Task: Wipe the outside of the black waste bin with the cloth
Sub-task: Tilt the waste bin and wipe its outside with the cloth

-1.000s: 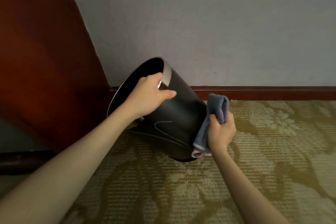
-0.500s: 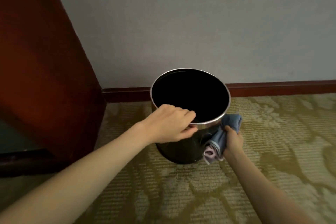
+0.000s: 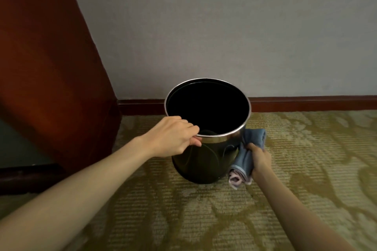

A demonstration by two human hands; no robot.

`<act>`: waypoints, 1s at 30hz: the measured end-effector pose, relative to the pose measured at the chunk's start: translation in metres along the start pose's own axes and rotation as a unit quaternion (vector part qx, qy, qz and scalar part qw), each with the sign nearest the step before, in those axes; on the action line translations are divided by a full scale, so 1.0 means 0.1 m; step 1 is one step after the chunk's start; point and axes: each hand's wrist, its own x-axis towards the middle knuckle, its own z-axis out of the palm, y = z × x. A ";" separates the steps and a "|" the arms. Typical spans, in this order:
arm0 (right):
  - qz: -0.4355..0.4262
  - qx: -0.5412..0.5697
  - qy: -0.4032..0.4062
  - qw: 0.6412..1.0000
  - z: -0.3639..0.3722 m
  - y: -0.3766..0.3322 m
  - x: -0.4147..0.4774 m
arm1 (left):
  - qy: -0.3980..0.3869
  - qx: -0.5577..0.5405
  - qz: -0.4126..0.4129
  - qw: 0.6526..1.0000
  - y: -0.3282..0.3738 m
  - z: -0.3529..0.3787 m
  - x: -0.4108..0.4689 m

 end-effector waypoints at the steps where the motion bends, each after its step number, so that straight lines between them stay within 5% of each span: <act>1: -0.005 -0.015 -0.012 1.000 0.00 0.00 -0.01 | 0.001 -0.009 -0.013 1.000 0.01 0.00 -0.01; 11: -0.038 -0.108 -0.054 0.992 0.21 0.02 -0.09 | 0.070 -0.088 -0.211 0.971 -0.03 -0.35 -0.37; 19: -0.089 -0.144 -0.115 0.979 0.67 -0.14 -0.25 | 0.093 -0.118 -0.412 0.899 -0.21 -0.56 -0.33; 24: -0.137 -0.180 -0.140 0.964 0.97 -0.31 -0.28 | 0.132 -0.211 -0.413 0.876 -0.38 -0.60 -0.40; 30: -0.141 -0.218 -0.155 0.953 1.21 -0.41 -0.18 | 0.133 -0.208 -0.351 0.903 -0.44 -0.59 -0.53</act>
